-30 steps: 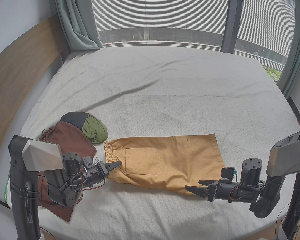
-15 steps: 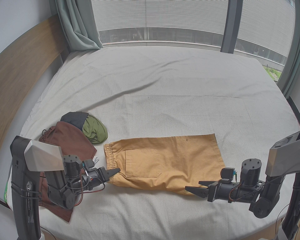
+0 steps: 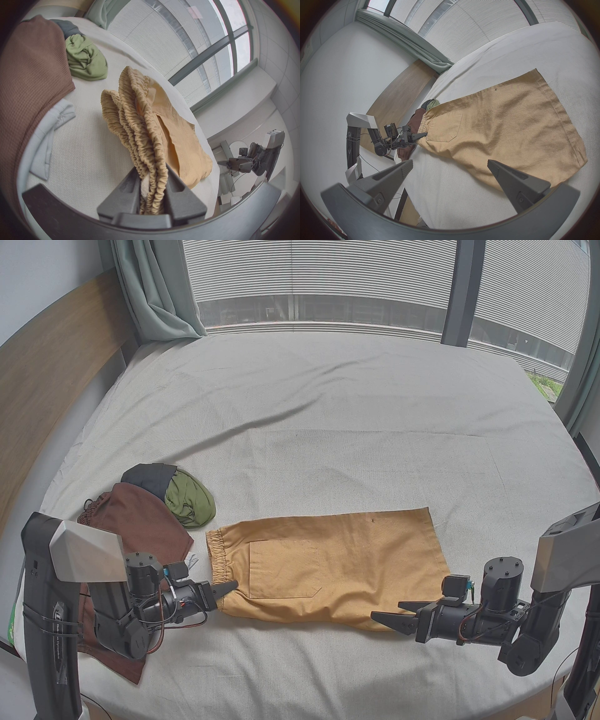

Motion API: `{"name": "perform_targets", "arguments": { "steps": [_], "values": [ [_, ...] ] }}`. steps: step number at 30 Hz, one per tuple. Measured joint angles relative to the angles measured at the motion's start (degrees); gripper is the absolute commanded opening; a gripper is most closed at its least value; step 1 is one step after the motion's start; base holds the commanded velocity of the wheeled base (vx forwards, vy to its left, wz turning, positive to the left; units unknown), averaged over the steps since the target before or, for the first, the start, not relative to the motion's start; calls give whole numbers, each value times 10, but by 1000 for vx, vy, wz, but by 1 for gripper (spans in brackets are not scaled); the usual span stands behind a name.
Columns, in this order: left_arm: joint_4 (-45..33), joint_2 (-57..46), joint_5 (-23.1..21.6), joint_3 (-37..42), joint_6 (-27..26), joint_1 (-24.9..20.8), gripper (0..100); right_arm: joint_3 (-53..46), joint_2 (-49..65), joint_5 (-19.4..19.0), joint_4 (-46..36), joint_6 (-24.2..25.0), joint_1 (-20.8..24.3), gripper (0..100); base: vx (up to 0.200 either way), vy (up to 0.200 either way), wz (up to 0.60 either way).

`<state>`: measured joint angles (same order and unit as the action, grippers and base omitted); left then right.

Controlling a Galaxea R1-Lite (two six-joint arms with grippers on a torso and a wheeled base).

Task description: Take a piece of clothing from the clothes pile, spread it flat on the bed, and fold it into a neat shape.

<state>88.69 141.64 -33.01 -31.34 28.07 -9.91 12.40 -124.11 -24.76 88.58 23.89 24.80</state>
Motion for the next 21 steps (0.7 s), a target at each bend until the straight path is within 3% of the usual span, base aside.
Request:
{"name": "perform_targets", "arguments": {
  "steps": [5, 21],
  "values": [
    [0, -2, -1, 1, -39, 8, 0, 0, 0, 0, 0, 0, -1, 100, 0, 0, 0],
    [-1, -54, -10, 14, -35, 35, 0, 1, 0, 0, 0, 0, -1, 100, 0, 0, 0]
  ]
}}
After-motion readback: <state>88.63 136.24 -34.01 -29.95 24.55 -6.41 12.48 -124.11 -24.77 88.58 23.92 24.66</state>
